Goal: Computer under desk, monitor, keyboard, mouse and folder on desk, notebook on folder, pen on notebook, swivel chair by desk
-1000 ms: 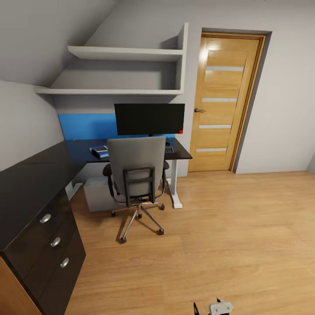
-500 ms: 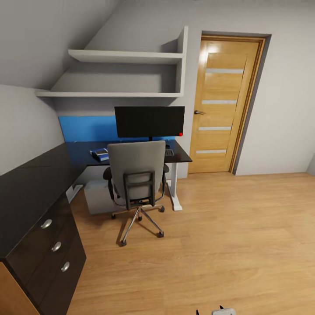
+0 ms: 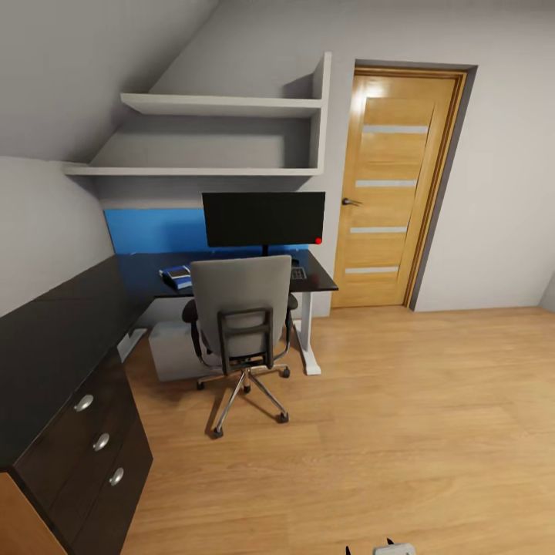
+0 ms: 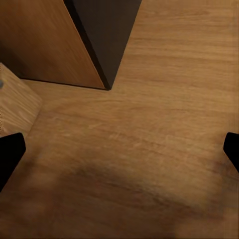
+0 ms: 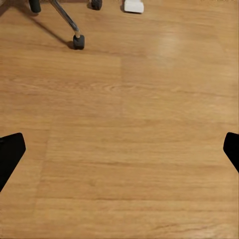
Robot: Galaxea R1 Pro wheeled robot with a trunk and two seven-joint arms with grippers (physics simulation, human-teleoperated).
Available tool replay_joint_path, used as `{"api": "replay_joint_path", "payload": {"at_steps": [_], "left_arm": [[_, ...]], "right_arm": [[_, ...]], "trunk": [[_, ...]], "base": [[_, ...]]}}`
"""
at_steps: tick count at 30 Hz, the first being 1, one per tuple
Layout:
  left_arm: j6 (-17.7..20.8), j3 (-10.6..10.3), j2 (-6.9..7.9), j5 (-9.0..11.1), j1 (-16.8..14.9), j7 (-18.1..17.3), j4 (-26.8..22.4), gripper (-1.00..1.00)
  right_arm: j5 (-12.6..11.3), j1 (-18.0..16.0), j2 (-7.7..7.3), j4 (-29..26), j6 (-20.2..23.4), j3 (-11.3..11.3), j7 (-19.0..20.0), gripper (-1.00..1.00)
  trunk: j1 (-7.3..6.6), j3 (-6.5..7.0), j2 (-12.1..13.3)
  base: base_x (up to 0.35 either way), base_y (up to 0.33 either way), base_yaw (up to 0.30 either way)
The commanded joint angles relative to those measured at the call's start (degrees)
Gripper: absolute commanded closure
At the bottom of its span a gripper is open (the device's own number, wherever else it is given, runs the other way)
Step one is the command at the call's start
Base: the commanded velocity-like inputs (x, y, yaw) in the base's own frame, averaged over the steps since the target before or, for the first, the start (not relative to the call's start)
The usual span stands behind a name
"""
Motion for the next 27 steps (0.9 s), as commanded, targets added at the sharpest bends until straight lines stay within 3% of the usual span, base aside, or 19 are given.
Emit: {"api": "replay_joint_path", "payload": {"at_steps": [1, 10, 27], "left_arm": [[-0.1, -0.1, 0.00, 0.2, 0.0, 0.0, 0.0, -1.00], [0.2, -0.1, 0.13, 0.2, 0.0, -1.4, -0.1, -1.00], [0.3, 1.6, 0.45, 0.7, 0.0, -1.2, -0.1, -1.00]], "right_arm": [[-0.1, -0.1, 0.04, 0.1, -0.2, 0.5, -0.3, -1.00], [-0.1, -0.1, 0.04, 0.1, -0.2, 0.5, -0.3, -1.00], [-0.1, -0.1, 0.04, 0.1, -0.1, 0.5, -0.3, -1.00]], "trunk": [[-0.23, 0.13, 0.4], [-2.21, 1.74, 4.0], [-2.21, 1.74, 4.0]], "base": [[0.000, 0.000, 0.000], [0.000, 0.000, 0.000], [0.000, 0.000, 0.000]]}}
